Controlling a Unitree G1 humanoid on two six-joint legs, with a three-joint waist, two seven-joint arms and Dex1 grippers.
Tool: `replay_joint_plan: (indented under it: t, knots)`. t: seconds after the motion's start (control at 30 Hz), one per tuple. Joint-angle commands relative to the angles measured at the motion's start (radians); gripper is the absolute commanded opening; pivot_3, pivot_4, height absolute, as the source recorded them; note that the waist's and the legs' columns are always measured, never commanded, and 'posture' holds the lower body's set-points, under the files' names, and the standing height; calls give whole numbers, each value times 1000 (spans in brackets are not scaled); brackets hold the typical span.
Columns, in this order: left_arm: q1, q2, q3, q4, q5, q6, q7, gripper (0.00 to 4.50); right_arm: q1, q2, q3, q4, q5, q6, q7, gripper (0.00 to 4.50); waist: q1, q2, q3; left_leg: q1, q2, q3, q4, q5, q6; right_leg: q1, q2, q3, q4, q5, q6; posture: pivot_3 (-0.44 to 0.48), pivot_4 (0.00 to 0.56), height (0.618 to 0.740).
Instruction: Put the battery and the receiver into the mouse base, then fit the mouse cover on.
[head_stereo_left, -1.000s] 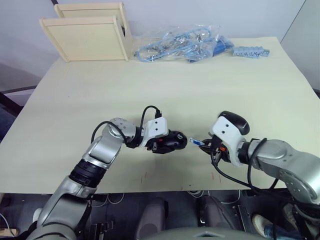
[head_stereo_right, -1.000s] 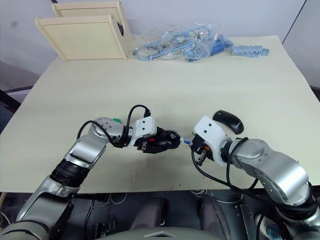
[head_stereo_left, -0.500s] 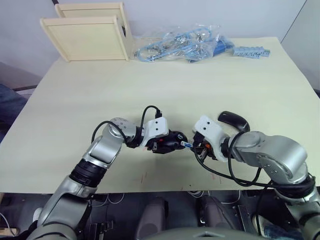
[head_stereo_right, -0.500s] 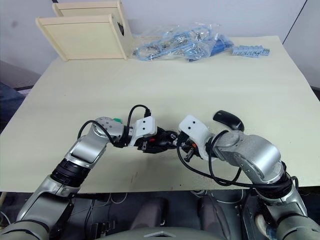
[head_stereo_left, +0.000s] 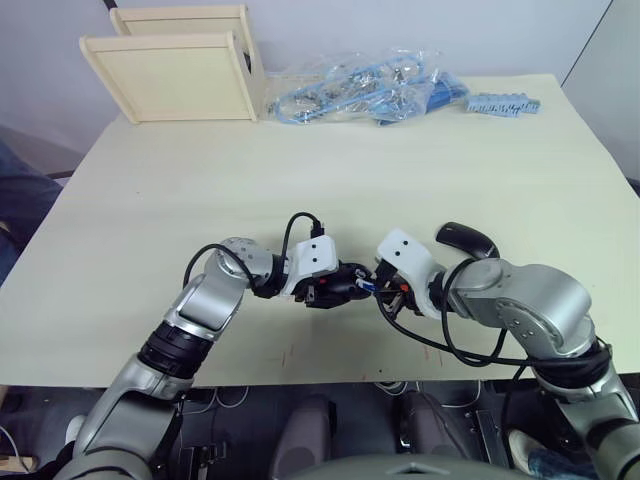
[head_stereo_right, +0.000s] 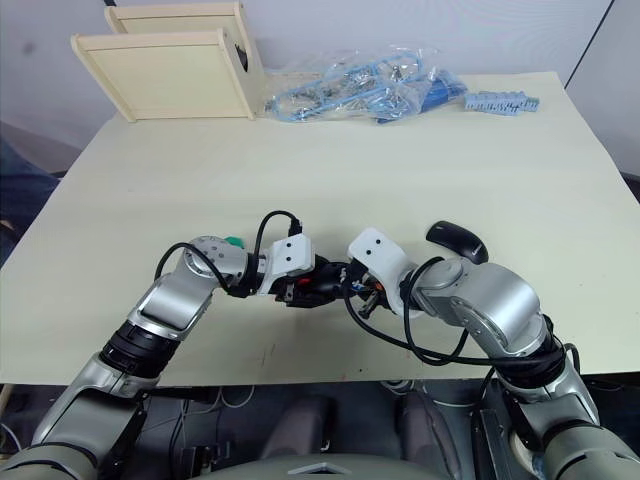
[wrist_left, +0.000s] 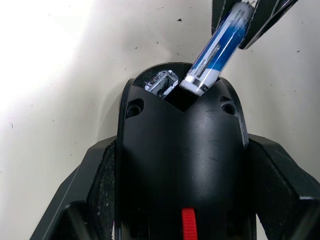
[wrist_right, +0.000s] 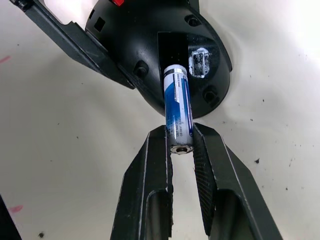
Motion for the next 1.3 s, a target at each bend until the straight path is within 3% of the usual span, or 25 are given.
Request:
replay_joint_plan:
  t: [0.03,0.8,0.87,0.93,1.1,1.13,1.3]
  knots:
    - [28,-7,-52,-7,12,17,-11,2979,-26,18,29,39,-3,7,-12,109,0,0,0,0,0,0,0,0,0,0,0,0,0,0,0,0,150,740]
    - [40,-18,-55,-38,7,55,8,2979,-99,72,37,166,59,7,-85,109,-2,2,-2,1,0,0,-1,0,0,0,0,0,0,0,0,0,150,740]
    - [41,-19,-55,-40,7,57,10,2979,-100,72,34,164,64,7,-83,1222,-2,2,-3,1,0,0,-1,0,0,0,0,0,0,0,0,0,150,740]
    - [42,-20,-55,-42,7,59,12,2979,-101,68,33,159,73,7,-80,1809,-3,2,-3,1,0,-1,-1,0,0,0,0,0,0,0,0,0,150,740]
    - [46,-20,-54,-45,6,63,16,2979,-95,35,-10,115,107,7,-80,4125,-3,3,-4,1,0,-1,-1,0,0,0,0,0,1,0,0,0,150,740]
    - [47,-20,-54,-46,5,63,17,2979,-90,21,-27,96,119,7,-77,4363,-1,3,-4,1,0,-1,-1,0,0,0,0,0,0,0,0,0,150,740]
    - [47,-22,-50,-42,6,63,18,2979,-7,-63,-102,-70,161,-34,-32,4363,4,3,-4,-3,-1,-2,-1,0,0,-1,-2,-1,-2,-1,1,0,150,740]
